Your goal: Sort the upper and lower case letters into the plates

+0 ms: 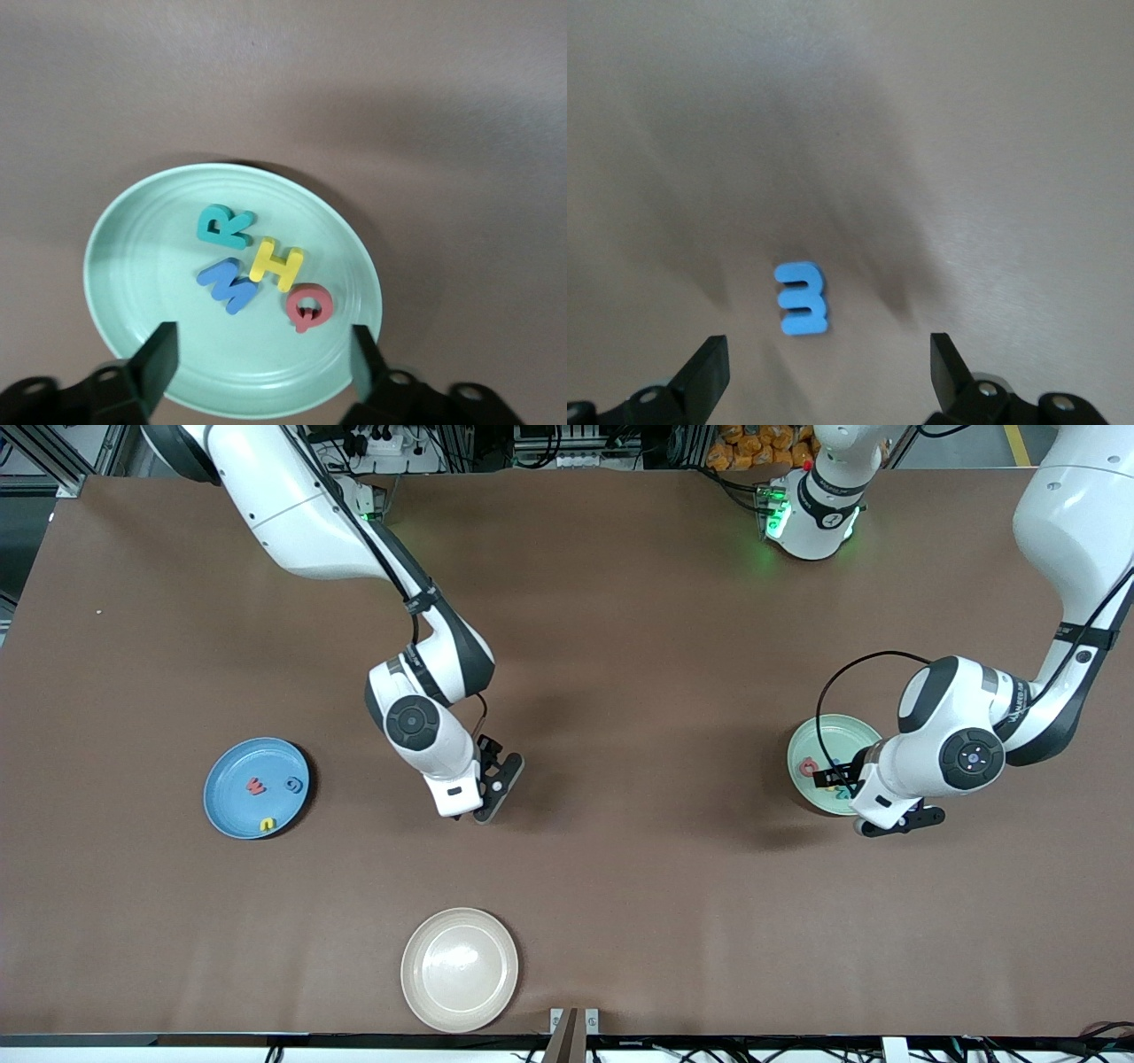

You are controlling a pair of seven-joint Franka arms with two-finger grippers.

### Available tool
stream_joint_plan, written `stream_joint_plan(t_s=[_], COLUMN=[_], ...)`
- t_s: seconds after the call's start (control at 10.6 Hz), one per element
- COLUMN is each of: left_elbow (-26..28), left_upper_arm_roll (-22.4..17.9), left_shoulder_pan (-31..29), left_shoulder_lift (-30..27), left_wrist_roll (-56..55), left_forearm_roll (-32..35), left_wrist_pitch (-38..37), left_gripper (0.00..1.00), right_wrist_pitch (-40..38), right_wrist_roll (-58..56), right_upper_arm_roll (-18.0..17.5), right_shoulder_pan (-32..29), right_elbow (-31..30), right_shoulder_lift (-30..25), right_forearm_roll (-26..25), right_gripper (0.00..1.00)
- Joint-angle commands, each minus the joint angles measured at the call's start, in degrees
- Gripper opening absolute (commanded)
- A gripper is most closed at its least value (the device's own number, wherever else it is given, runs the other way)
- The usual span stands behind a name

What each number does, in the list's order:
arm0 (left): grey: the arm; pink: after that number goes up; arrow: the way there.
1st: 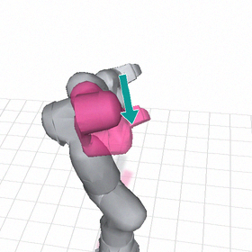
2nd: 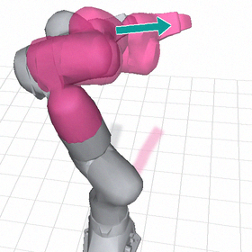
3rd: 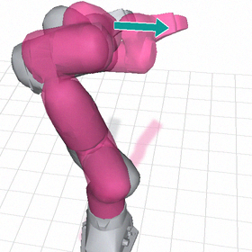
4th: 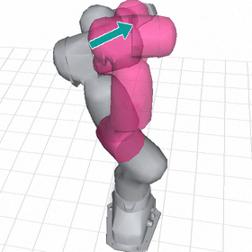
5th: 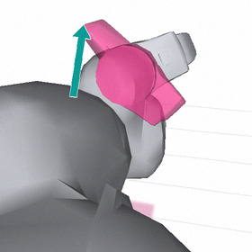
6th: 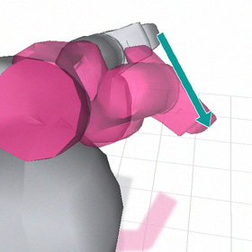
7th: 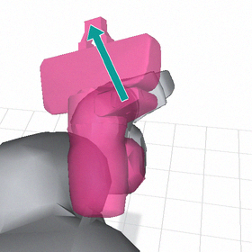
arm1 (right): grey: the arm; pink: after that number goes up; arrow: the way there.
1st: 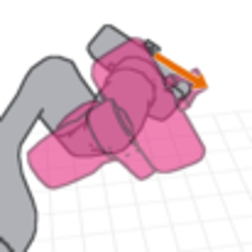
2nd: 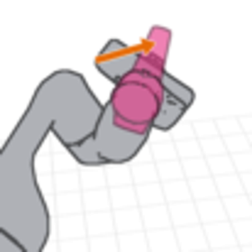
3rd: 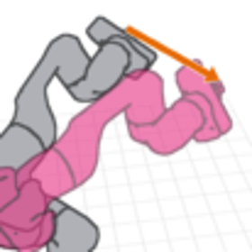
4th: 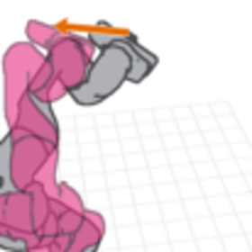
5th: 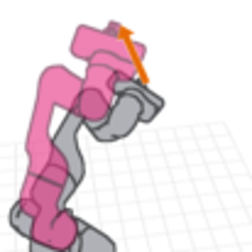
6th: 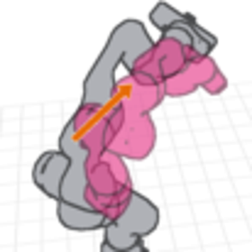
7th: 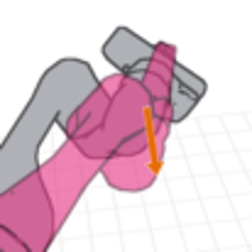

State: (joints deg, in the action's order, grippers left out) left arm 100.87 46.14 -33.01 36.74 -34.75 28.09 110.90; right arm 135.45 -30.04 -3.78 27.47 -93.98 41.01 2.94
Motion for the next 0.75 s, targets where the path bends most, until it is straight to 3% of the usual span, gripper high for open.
stream_joint_plan(t_s=[0.0, 0.57, 0.66], left_elbow=[-6.27, -8.85, -8.85], left_upper_arm_roll=[4.38, 8.7, 8.88], left_shoulder_pan=[0.05, -0.57, -0.57], left_shoulder_lift=[-1.84, -8.69, -10.18], left_wrist_roll=[1.44, 1.53, 1.97], left_forearm_roll=[-0.84, -0.93, -1.19], left_wrist_pitch=[-9.35, -15.26, -15.36], left_gripper=[1.0, 1.0, 1.0], right_wrist_pitch=[-0.45, 4.64, 5.61], right_wrist_roll=[3.05, 3.58, 3.58], right_upper_arm_roll=[0.62, 0.7, 0.79], right_shoulder_pan=[1.53, 1.88, 1.8], right_elbow=[1.78, 1.69, 1.69], right_shoulder_lift=[1.62, 3.99, 4.43], right_forearm_roll=[-0.92, -3.2, -3.82], right_gripper=[1.0, 1.0, 0.8])
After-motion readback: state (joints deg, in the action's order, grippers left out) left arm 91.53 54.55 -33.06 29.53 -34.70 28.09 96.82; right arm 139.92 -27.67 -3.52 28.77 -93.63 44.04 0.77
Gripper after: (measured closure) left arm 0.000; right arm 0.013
